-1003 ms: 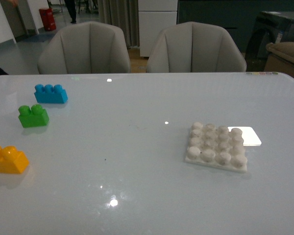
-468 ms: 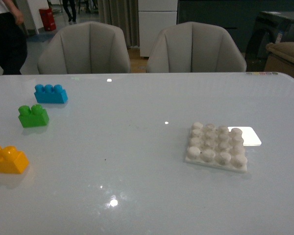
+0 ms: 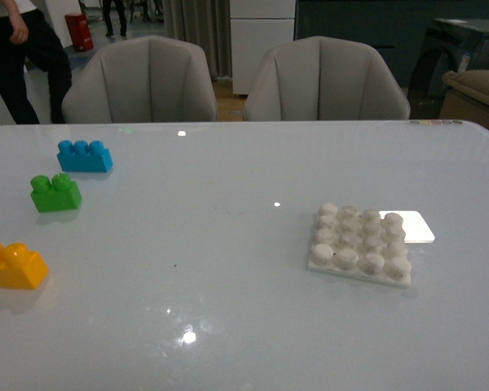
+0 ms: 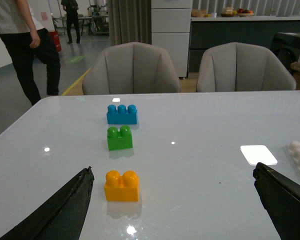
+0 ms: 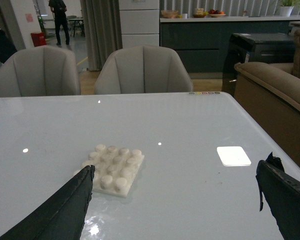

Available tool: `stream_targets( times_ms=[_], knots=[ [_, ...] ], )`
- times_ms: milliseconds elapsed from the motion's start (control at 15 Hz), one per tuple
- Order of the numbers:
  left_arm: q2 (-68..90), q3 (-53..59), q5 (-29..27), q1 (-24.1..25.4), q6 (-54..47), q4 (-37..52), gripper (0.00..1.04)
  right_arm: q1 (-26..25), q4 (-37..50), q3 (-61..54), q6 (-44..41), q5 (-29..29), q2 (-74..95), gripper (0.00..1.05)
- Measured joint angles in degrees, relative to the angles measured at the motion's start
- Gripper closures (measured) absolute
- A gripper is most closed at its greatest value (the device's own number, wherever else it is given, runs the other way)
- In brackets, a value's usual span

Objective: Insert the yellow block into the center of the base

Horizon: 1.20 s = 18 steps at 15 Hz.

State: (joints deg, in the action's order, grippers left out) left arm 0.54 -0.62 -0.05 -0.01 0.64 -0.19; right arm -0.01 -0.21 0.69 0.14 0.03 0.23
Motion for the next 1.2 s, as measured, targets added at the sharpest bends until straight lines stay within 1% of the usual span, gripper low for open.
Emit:
stream_targets(
  times_ms=[1204],
  knots=[
    [0.0,0.0,0.0,0.0,0.0,0.0,0.07,0.0,0.0,0.0,0.0,0.0,0.0,0.06]
  ],
)
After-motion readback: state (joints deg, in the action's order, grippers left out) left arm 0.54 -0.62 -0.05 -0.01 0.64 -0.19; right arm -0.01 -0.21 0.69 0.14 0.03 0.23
